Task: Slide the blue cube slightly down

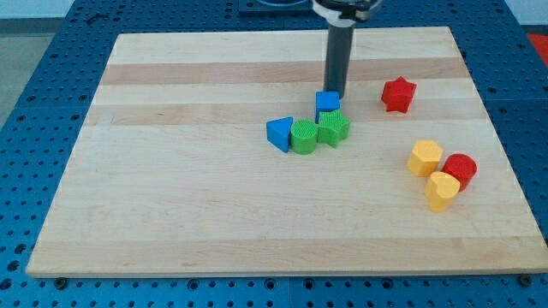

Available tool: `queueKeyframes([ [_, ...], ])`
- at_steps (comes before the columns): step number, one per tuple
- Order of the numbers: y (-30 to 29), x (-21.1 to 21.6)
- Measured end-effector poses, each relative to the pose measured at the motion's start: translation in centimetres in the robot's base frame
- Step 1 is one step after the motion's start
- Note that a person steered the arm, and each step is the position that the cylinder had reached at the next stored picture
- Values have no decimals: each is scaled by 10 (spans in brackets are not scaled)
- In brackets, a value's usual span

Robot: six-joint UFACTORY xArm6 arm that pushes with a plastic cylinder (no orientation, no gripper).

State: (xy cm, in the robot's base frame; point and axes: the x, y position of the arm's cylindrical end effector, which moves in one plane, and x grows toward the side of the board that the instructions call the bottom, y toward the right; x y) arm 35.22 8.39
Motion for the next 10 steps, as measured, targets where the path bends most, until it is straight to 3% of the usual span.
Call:
queueKeyframes([
  [3,19,29],
  [6,-97,32],
  [8,-92,17],
  [10,-146,12],
])
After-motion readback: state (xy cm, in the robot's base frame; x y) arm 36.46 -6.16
